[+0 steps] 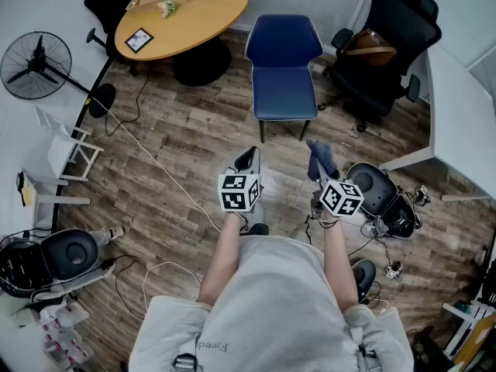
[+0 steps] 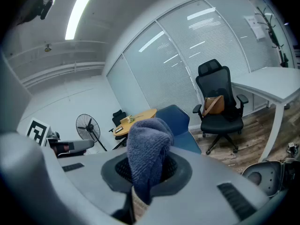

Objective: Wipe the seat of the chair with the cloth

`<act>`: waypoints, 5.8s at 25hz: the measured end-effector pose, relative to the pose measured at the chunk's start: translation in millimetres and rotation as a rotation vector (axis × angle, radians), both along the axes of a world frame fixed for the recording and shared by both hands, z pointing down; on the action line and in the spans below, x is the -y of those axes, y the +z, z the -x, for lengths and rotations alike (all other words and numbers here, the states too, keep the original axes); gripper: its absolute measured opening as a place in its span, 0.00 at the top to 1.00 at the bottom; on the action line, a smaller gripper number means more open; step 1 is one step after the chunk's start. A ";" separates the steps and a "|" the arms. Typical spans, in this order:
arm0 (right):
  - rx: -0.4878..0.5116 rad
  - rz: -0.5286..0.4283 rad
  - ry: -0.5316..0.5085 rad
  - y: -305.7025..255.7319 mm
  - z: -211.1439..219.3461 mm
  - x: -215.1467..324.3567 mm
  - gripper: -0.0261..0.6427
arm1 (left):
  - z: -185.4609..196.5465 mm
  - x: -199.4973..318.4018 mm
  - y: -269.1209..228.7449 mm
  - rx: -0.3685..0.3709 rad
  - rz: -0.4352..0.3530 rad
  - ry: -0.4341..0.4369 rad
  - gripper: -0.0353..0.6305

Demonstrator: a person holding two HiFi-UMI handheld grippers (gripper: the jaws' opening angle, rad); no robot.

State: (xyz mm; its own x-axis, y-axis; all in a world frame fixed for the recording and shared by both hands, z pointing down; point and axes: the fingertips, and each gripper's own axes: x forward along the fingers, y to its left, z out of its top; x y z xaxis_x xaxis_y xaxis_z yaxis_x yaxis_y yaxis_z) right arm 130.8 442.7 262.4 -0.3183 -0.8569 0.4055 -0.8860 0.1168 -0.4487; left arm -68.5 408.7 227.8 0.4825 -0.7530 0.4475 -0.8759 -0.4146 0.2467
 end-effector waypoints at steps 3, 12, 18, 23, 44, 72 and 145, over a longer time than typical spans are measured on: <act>-0.004 -0.019 0.015 -3.1 16.7 14.1 0.89 | 20.7 16.8 1.1 -0.013 -0.003 -0.011 0.91; -0.010 -0.056 0.078 -4.6 41.0 30.2 0.89 | 53.7 37.8 16.1 -0.033 0.008 -0.009 0.91; 0.030 -0.041 0.153 8.7 43.0 36.1 0.89 | 65.0 48.8 25.8 -0.047 0.035 -0.004 0.91; 0.062 -0.026 0.152 18.6 43.2 58.4 0.89 | 76.1 66.5 39.6 -0.049 0.066 -0.034 0.91; 0.122 -0.006 0.038 29.6 -6.3 316.8 0.89 | 14.2 309.0 41.9 0.044 0.086 -0.043 0.91; 0.184 0.231 -0.090 200.0 36.2 524.0 0.89 | 1.3 478.3 227.7 0.065 0.312 0.020 0.91; -0.394 0.394 -0.119 499.6 -48.4 616.8 0.87 | -38.5 444.0 434.2 0.035 0.538 0.098 0.91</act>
State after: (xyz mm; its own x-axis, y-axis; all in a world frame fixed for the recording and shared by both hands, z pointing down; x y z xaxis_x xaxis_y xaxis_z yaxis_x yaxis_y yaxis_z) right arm 179.2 -174.1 762.1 -0.1630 -0.5848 0.7946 -0.9863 0.1166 -0.1165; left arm -30.1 -35.3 662.0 0.5165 -0.3662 0.7740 -0.8512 -0.3180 0.4175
